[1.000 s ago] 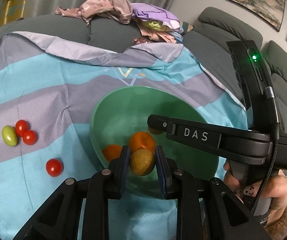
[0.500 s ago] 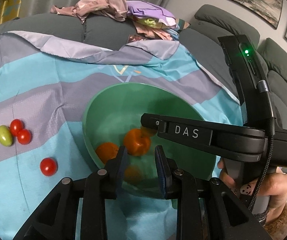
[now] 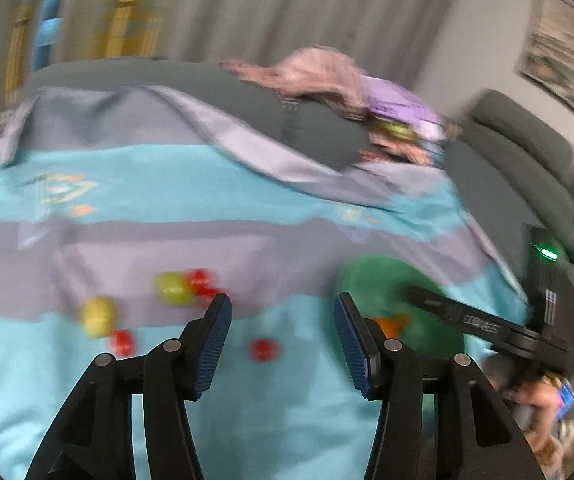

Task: Organize fruits
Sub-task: 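Open the left tool in the bowl while the right tool releases the tan fruit, then grasp a red cherry tomato with the left tool while the right tool grasps another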

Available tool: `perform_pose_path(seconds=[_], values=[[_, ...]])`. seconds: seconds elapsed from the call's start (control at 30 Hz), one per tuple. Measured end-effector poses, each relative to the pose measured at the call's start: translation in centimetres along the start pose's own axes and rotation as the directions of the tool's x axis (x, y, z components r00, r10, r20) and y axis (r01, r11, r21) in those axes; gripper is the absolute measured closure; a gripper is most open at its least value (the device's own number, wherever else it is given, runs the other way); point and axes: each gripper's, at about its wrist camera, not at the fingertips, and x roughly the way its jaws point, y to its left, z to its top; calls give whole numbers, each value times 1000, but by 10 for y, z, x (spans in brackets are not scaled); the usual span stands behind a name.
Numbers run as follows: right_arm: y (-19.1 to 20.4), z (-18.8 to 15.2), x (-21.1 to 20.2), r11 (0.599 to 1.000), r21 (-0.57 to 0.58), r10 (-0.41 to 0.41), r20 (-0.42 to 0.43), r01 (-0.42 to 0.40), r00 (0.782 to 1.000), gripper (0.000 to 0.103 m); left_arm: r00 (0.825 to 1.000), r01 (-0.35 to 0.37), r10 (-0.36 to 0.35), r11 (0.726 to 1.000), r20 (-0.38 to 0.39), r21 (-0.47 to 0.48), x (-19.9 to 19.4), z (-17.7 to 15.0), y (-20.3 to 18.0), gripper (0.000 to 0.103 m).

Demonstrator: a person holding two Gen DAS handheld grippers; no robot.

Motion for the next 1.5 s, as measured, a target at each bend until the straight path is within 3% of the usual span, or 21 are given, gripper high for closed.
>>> perform_pose_path(seconds=[0.1,0.17,0.23,0.37,0.5,0.57,0.63,0.73,0.93,1.5], values=[[17,-1,5,998,-39,40,-16,-40,999,42,987,-159,160,985,2,-60,-9,-3,36,50],[31,-2,10,995,-66,77,-36,-80,996,42,980,-200,200,973,-7,-118,-9,-7,58,50],[46,-5,17,988,-93,120,-67,-126,991,42,978,-210,208,964,-32,-161,-5,-11,74,50],[78,-17,30,969,-172,155,-127,-176,980,42,984,-168,153,968,-92,-188,13,-18,86,50],[103,-32,46,954,-247,130,-174,-171,976,44,972,-195,156,954,-178,-226,33,-25,97,50],[113,-38,57,949,-276,99,-191,-150,977,54,968,-210,166,948,-191,-240,39,-27,99,51],[125,-46,69,939,-323,56,-198,-119,979,57,967,-214,169,944,-191,-250,42,-27,102,51],[130,-52,84,934,-354,-15,-199,-57,980,57,966,-212,160,940,-204,-267,51,-28,105,52],[132,-61,101,903,-428,-133,-170,49,976,57,948,-274,209,920,-242,-281,65,-32,114,54],[124,-65,122,913,-406,-142,-237,35,961,57,931,-313,236,909,-279,-274,83,-38,112,55]])
